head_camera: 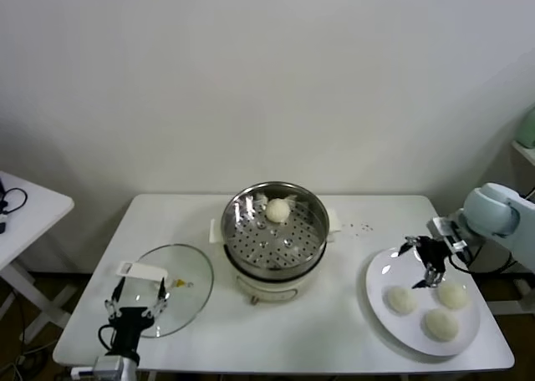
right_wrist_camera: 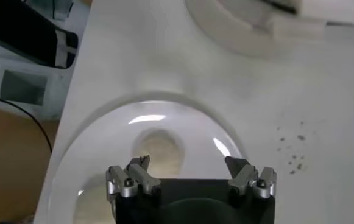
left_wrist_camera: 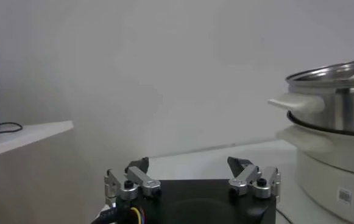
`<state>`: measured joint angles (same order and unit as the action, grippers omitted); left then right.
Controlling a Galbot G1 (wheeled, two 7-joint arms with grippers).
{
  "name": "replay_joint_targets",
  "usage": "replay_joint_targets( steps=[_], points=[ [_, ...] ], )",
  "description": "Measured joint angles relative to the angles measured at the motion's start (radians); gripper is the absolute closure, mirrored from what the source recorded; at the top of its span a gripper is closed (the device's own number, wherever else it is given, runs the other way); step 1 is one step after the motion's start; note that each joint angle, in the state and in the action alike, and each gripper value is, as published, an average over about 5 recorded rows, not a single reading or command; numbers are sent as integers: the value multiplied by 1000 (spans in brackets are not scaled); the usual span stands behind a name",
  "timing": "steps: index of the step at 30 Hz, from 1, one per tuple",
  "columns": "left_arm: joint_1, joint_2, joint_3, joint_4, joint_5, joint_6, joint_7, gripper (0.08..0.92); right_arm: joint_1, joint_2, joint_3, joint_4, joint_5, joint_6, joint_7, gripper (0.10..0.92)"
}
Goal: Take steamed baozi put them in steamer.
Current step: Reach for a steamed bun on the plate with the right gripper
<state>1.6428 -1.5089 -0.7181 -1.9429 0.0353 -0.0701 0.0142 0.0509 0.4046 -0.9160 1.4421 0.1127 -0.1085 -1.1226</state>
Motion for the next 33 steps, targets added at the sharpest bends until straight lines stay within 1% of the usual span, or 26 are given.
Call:
replay_joint_targets(
  steps=[12,33],
  points=[
    [-4,-1,-6,12,-5,4,-9,177,-72,57,-1,-53,-48,-14,5,203],
    [-16,-3,-5,28,-7,11,-13,177,-111,124,-2,-121,-103,-16,2,205]
  ],
)
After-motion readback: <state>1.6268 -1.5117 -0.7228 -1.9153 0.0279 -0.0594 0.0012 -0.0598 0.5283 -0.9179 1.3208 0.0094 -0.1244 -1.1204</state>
